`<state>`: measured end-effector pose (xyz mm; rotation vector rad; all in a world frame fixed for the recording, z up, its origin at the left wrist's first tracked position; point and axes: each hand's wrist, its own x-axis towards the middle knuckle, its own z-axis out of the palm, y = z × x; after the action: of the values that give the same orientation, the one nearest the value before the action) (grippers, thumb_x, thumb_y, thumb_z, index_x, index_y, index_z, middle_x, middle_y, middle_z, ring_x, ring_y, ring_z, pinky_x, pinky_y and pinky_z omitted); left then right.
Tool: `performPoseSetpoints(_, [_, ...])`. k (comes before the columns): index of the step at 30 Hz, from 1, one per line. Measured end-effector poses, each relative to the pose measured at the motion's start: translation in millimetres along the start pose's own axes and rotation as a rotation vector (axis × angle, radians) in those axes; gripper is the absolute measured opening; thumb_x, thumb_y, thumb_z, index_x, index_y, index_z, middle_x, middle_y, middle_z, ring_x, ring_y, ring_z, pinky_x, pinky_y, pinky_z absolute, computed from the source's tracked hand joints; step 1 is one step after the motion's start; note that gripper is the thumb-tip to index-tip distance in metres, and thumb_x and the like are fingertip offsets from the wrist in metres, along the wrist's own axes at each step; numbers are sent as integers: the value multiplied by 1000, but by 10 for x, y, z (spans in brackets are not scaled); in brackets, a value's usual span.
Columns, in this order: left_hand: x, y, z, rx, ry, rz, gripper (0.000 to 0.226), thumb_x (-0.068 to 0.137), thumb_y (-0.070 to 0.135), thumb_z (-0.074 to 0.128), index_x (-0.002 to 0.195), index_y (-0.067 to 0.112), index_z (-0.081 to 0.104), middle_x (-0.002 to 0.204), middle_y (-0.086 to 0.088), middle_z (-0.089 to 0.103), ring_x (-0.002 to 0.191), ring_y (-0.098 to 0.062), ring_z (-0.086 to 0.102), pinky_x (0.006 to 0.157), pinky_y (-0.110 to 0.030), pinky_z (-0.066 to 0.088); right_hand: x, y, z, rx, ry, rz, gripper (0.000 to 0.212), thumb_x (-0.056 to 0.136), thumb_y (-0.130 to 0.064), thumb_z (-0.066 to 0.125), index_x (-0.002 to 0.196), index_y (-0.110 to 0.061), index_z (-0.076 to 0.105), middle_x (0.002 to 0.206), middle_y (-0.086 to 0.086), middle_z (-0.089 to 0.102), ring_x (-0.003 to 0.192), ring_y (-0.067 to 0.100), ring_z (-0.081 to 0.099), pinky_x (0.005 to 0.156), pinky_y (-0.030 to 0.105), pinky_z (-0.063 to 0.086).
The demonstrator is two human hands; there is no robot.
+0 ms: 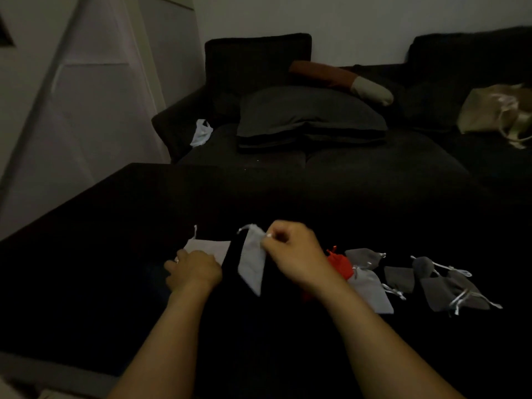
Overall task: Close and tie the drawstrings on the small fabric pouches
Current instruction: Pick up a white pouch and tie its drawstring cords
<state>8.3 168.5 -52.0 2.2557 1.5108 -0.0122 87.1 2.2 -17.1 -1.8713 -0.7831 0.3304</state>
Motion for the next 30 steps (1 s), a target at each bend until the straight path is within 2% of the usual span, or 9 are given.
performPoseSetpoints(2, [-130, 194, -116, -253, 79, 131, 54, 101, 48, 33, 132, 9, 55, 142, -22, 42, 127, -41, 40, 107, -49, 35, -34, -141, -326, 169, 5, 6, 23, 89, -15, 64, 66, -21, 64, 56, -6, 57, 53, 7, 52, 54, 27, 42])
performPoseSetpoints(3, [-223, 330, -202, -550, -38, 175, 64, 99, 60, 29, 124, 11, 61, 139, -22, 50, 125, -38, 48, 108, -48, 38, -67, -187, -481, 219, 9, 8, 24, 89, -13, 64, 66, -21, 63, 55, -6, 56, 51, 5, 50, 53, 24, 41])
performPoseSetpoints(5, [-480, 585, -302, -1156, -566, 257, 82, 88, 77, 29, 117, 10, 66, 128, -17, 64, 118, -31, 61, 105, -46, 44, -132, -217, -733, 303, -2, 22, 19, 91, -9, 62, 73, -13, 63, 58, -1, 54, 50, 5, 48, 49, 19, 41])
performPoseSetpoints(6, [-620, 709, -324, -1265, -713, 307, 83, 86, 76, 32, 118, 8, 66, 123, -16, 68, 115, -29, 64, 102, -44, 47, -173, -201, -846, 337, -2, 30, 16, 92, -8, 62, 76, -10, 63, 59, 1, 53, 50, 5, 48, 48, 17, 40])
performPoseSetpoints(8, [-855, 884, -335, -1313, -789, 440, 65, 89, 60, 45, 119, 6, 66, 117, -15, 71, 111, -26, 68, 97, -39, 50, -231, -160, -1010, 394, 18, 34, 12, 91, -7, 64, 79, -7, 61, 61, 6, 52, 53, 11, 46, 50, 21, 38])
performPoseSetpoints(12, [-1054, 1124, -186, -1267, -612, 591, 28, 96, 30, 58, 109, 9, 71, 109, -14, 74, 103, -25, 70, 87, -36, 55, -360, -109, -1324, 410, 71, 20, 9, 87, 1, 67, 87, -4, 60, 55, 6, 57, 46, 9, 48, 46, 17, 39])
performPoseSetpoints(17, [-1185, 1272, -149, -1177, -583, 741, 24, 92, 13, 63, 116, 15, 68, 102, -14, 76, 95, -27, 72, 80, -36, 57, -475, -55, -1637, 479, 254, 9, 18, 87, -5, 68, 104, -5, 70, 83, 14, 74, 75, 21, 70, 69, 27, 57])
performPoseSetpoints(21, [-1342, 1397, -146, -1174, -614, 775, 24, 96, 18, 59, 117, 21, 68, 104, -12, 76, 100, -26, 72, 86, -41, 57, -528, 25, -1764, 618, 416, 42, 13, 87, -11, 68, 95, -4, 75, 82, 11, 74, 68, 14, 67, 66, 24, 58])
performPoseSetpoints(30, [-1511, 1705, -22, -1540, -584, 506, 38, 104, 34, 41, 103, 11, 72, 91, -9, 78, 78, -17, 75, 57, -25, 57, -465, 23, -1828, 1335, 362, 98, 19, 76, -12, 68, 94, -6, 72, 75, 4, 65, 60, 5, 58, 58, 17, 53])
